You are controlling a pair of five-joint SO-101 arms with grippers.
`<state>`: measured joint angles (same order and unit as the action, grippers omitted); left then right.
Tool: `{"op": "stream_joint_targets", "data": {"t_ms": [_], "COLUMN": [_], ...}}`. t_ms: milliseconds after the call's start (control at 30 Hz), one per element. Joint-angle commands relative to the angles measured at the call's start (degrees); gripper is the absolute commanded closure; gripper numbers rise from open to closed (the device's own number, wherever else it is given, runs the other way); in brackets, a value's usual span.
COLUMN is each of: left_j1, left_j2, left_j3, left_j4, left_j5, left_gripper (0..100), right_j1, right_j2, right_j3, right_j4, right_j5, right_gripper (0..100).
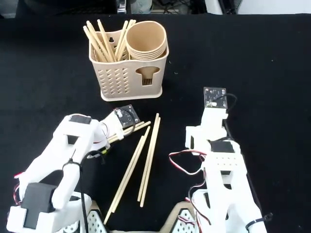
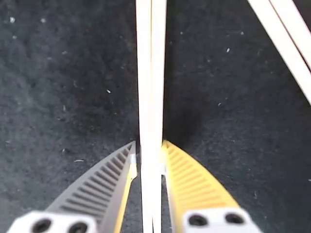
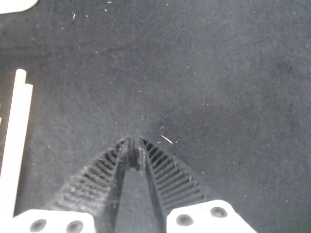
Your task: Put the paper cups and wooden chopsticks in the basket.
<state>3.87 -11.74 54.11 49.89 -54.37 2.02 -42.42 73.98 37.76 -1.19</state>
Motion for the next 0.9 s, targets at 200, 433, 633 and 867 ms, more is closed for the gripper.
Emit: {"op": "stream_joint_targets", "data": {"t_ms": [200,433,633,867], "left_j1": [0.7,0.6,2.1,2.2], "left_j2": [0.3,1.0,1.0,0.5], "left_j3": [0.1,-0.9,-0.7,0.5], "left_j4": [2.0,3.0,6.5,6.6], "left_j5": [0.0,0.4,0.1,0.4], "left_gripper": [91,81,89,97], "right_j1": [0.3,0.3,0.3,0.3], "right_j2": [-1.8,-1.8,-1.7,-1.7], "right_j3": [-0.3,-0.3,-0.3,-0.3], "right_j4": [-1.1,-1.0,-1.0,-1.0], "right_j5": [-0.1,-0.1,-0.1,-0.1], "right_gripper": [98.4,98.4,98.4,98.4]}}
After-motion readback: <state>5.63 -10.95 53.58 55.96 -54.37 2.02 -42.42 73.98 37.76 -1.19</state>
